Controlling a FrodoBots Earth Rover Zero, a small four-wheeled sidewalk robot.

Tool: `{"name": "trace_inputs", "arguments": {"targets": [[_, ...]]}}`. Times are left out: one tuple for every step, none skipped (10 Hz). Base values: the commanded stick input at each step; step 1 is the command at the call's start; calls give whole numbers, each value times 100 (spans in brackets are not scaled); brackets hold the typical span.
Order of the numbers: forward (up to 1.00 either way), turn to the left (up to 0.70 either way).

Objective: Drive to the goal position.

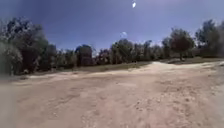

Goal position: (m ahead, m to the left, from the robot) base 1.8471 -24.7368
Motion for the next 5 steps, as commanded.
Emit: {"name": "trace_inputs", "arguments": {"targets": [[85,-34],[85,-34],[85,-34],[85,-34],[85,-34]]}}
